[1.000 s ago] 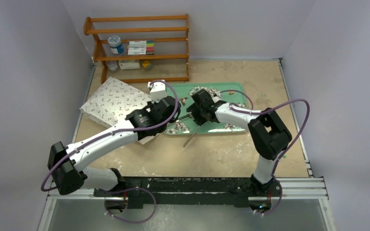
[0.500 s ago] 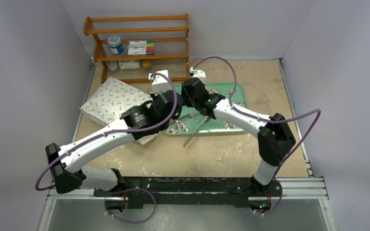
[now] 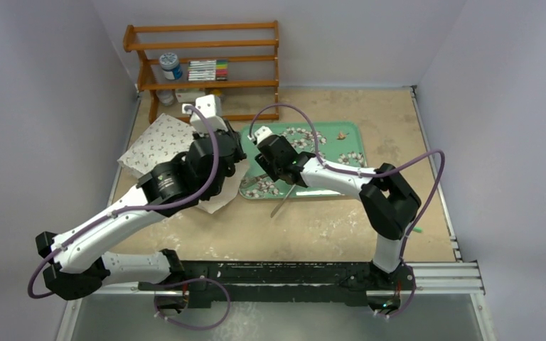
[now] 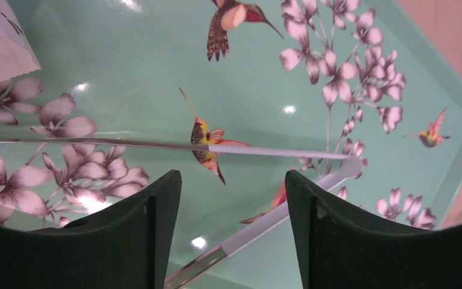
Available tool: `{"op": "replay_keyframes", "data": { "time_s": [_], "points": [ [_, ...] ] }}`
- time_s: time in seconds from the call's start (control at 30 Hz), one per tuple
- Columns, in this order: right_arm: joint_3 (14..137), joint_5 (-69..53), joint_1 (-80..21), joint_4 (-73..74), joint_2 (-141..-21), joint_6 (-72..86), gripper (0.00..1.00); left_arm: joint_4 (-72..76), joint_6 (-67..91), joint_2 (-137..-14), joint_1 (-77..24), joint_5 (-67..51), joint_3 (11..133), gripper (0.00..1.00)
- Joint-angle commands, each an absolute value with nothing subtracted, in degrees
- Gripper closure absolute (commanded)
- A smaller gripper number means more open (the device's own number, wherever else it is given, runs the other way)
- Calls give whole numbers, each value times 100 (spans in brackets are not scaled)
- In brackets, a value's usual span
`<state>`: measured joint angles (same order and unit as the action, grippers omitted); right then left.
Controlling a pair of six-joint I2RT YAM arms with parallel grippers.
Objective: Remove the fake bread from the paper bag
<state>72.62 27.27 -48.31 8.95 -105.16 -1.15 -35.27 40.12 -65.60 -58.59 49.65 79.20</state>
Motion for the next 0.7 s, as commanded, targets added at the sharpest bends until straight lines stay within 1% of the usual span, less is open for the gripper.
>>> {"op": "replay_keyframes", "data": {
  "time_s": [0.0, 0.1, 0.17, 0.37, 0.5, 0.67],
  "points": [
    [7265, 2590, -4918, 442, -10321, -1051, 31, -3228, 3534, -6221, -5879, 5554, 7864, 83],
    [7309, 2387, -4939, 374, -10436, -1336, 26, -3089, 3395, -6008, -5880, 5786, 7729, 75],
    [7334, 2189, -4939, 323, -10481, -1498, 25, -3036, 3331, -5910, -5880, 5912, 7673, 72],
    [7216, 1472, -4939, 373, -10468, -1907, 26, -2995, 3262, -5721, -5879, 6075, 7643, 71],
    [7001, 980, -4933, 98, -10406, -2124, 27, -2952, 3230, -5693, -5879, 6096, 7666, 71],
    [6848, 816, -4882, -230, -10560, -2354, 29, -2996, 3207, -5695, -5873, 6159, 7770, 71]
  ]
}}
